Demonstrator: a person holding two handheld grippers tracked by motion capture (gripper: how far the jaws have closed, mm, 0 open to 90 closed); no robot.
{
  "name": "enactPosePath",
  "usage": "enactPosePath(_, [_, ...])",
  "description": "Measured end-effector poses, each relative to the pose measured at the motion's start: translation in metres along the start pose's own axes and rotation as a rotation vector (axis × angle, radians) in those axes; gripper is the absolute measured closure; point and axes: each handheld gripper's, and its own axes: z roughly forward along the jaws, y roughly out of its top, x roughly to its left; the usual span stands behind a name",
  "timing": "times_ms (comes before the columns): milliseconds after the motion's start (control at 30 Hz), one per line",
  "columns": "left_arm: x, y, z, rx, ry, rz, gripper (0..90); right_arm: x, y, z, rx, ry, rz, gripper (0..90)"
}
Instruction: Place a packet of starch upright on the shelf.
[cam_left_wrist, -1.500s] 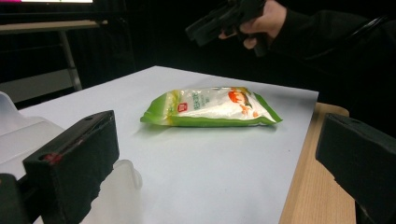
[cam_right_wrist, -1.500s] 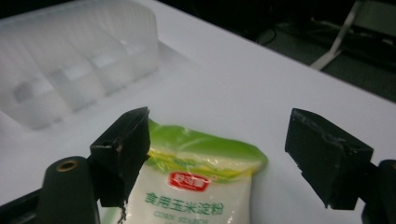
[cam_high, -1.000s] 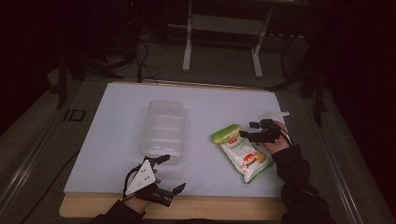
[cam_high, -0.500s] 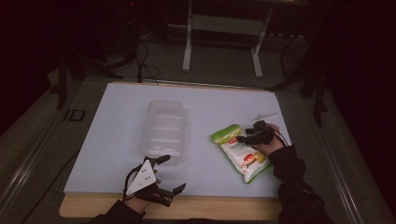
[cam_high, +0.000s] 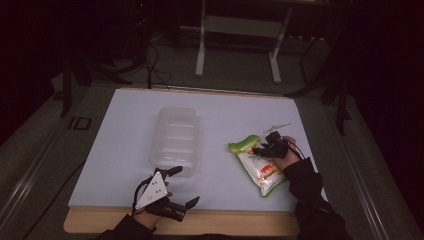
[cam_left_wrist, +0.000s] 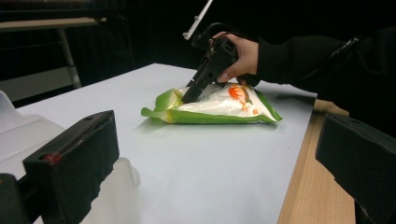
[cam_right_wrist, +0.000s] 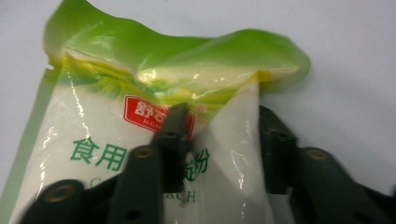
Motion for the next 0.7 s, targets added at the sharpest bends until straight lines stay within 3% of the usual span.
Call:
enactPosePath(100, [0.0, 0.0, 0.0, 0.001, 0.002, 0.001, 0.0, 0.005, -0.001, -0.002, -0.007, -0.034, 0.022, 76.2])
enactPosePath(167, [0.0, 0.0, 0.0, 0.0, 0.003, 0.0, 0.0, 0.006, -0.001, -0.002, -0.01, -0.042, 0.016, 77.3])
enactPosePath(233, [0.0, 0.0, 0.0, -0.001, 0.007, 0.001, 0.0, 0.011, -0.002, -0.003, -0.019, -0.076, -0.026, 80.3])
enactPosePath(500, [0.002, 0.0, -0.001, -0.006, 0.012, -0.003, 0.0, 0.011, -0.003, -0.011, -0.074, -0.054, 0.017, 83.8])
enactPosePath(700, [0.002, 0.0, -0.001, -0.006, 0.011, -0.001, 0.0, 0.019, 0.003, -0.028, -0.137, -0.036, 0.009, 84.4])
